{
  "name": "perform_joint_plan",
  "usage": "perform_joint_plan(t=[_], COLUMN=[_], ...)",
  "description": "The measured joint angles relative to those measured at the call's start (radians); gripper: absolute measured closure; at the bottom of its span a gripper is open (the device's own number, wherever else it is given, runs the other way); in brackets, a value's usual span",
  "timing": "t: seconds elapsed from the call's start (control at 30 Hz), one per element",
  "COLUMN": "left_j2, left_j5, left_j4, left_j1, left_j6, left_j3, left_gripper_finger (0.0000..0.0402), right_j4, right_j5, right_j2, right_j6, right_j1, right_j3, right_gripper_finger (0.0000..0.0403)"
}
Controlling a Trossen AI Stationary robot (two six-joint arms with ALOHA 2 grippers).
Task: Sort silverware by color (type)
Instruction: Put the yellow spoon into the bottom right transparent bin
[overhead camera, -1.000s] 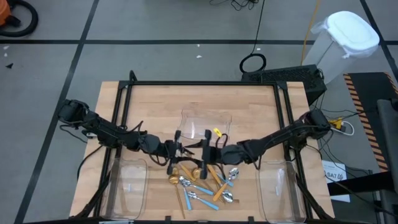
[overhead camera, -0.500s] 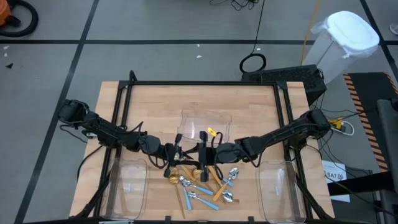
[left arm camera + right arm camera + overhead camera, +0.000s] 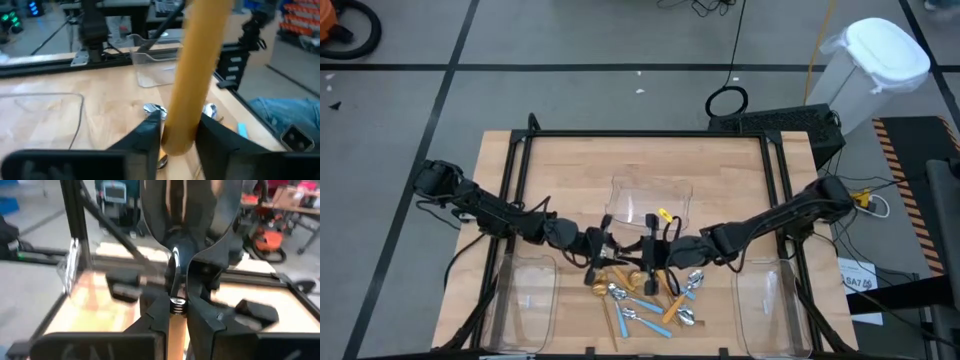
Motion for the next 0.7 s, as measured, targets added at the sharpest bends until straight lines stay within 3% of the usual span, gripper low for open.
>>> perform_joint_plan(t=[0.17,0.3,0.4,0.7], left_j2=[0.000,0.000,0.000,0.000], left_j5=[-0.088,-0.094,-0.094,-0.094], left_j4=[0.024,0.055,0.041,-0.026], left_j1=[-0.018,-0.020,-0.020,-0.020], left_j6=[-0.026,-0.027,-0.028,-0.057], left_j3=[0.000,0.001,0.014,0.056], left_gripper_finger=[0.0142,0.0073,0.0051,0.0047], right_j4=[-0.216,-0.458,-0.646,-1.114], right_j5=[0.070,0.110,0.141,0.219], right_j2=[-0.010,-0.010,-0.010,-0.010], right_j6=[0.054,0.129,0.214,0.596], right_j1=[0.039,0.084,0.122,0.224], right_j3=[0.096,0.214,0.303,0.496], right_gripper_finger=[0.0366,0.0366,0.0366,0.0366])
